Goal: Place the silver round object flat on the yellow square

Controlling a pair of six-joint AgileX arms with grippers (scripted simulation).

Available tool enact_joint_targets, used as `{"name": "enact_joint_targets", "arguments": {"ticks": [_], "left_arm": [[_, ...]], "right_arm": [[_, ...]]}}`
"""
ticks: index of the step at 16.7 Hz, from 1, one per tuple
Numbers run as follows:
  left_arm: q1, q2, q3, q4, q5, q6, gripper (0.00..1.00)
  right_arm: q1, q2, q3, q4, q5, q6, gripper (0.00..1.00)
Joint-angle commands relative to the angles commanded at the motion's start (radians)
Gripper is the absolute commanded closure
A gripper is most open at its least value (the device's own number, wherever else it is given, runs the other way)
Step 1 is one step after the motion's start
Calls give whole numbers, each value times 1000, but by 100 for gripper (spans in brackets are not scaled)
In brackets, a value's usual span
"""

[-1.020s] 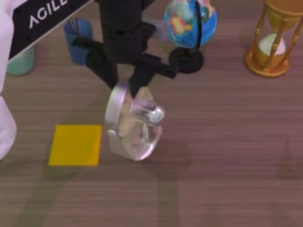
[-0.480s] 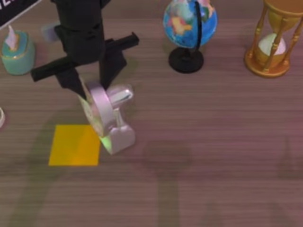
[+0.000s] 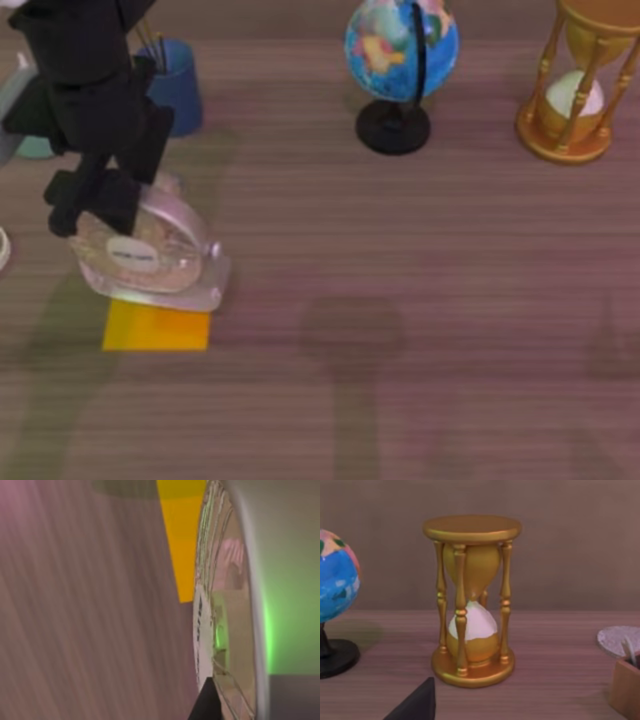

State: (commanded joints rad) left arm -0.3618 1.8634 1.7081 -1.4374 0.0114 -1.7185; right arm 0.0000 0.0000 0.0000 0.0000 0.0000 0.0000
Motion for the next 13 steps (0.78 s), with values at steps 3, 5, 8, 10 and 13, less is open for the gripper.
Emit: {"name": "enact_joint_targets", "arguments": {"ticks": [3,5,8,10,13], "left_arm": [[26,-38,-59,18,0,-126,100],[33,-49,-76,24,0,-157,100],[33,-49,-76,24,0,-157,100],[28,-46,-77,26,0,-152,100],[34,-43,-140,98,-1,-153,100]], "right_arm": [[0,0,0,0,0,0,0],[0,0,0,0,0,0,0],[0,0,0,0,0,0,0],[0,0,0,0,0,0,0],[0,0,0,0,0,0,0]]}}
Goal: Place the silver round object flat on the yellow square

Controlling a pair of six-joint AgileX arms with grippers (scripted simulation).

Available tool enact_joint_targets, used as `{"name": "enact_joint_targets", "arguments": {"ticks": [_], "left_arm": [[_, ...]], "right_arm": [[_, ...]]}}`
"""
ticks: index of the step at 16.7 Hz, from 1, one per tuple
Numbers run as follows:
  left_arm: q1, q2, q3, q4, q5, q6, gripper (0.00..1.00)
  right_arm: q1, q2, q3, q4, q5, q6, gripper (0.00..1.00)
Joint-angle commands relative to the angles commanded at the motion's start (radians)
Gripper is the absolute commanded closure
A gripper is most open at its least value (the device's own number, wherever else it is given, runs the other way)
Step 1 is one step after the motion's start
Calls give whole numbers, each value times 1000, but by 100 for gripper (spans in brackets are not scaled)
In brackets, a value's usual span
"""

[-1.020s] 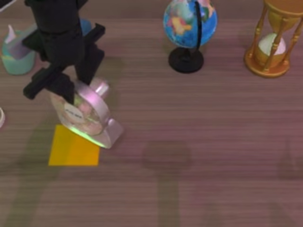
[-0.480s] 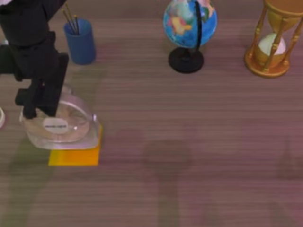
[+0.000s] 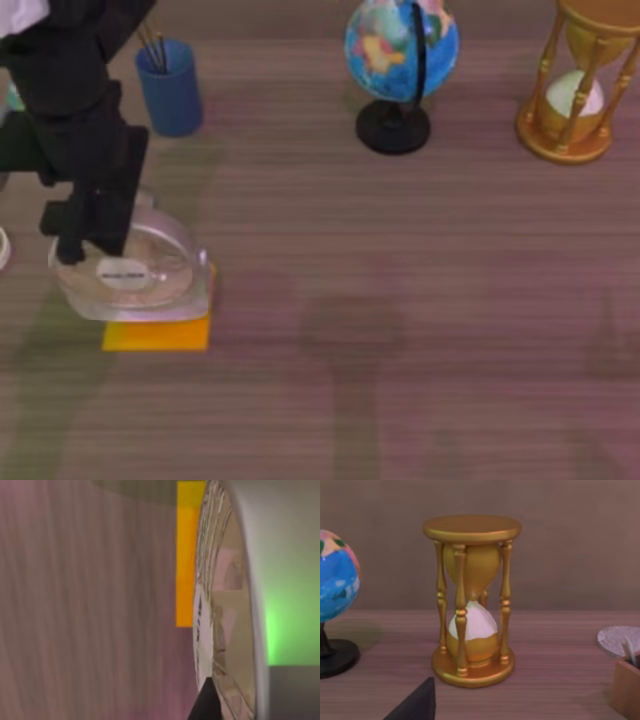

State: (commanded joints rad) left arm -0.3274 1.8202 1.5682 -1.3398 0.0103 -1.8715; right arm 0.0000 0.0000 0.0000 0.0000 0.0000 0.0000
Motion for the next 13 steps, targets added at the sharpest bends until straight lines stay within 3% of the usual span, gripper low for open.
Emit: {"name": "enact_joint_targets", "arguments": {"ticks": [6,13], "left_arm": [[3,6,-58,61,1,0,100],[3,6,-58,61,1,0,47]], "right_arm": [[0,0,0,0,0,0,0],[0,0,0,0,0,0,0]]}}
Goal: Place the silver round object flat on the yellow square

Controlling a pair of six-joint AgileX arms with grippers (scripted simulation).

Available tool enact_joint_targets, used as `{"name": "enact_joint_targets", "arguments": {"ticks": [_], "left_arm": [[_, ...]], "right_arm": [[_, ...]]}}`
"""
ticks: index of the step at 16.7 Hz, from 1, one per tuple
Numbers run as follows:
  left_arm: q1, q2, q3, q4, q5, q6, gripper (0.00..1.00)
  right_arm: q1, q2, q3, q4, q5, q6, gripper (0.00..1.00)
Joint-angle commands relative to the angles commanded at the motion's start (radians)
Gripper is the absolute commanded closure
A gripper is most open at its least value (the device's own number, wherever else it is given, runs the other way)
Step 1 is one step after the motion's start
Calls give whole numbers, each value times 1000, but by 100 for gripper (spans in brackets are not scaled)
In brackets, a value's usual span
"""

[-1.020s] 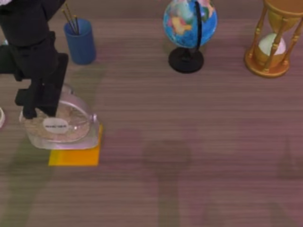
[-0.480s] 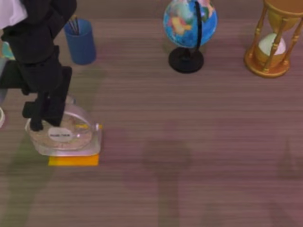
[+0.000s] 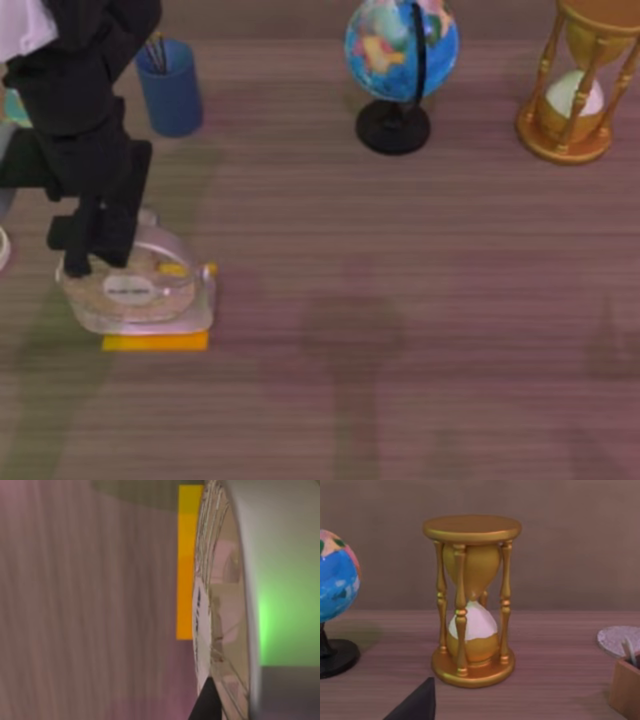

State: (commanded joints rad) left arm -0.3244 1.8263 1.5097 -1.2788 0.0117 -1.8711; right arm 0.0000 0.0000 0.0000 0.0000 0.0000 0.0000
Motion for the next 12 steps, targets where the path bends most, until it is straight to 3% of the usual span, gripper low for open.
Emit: {"name": "enact_joint_targets", "arguments": {"ticks": [6,12], "left_arm": [[0,0,0,0,0,0,2],[0,0,0,0,0,0,0]], "right_arm": [[0,0,0,0,0,0,0],[0,0,0,0,0,0,0]]}}
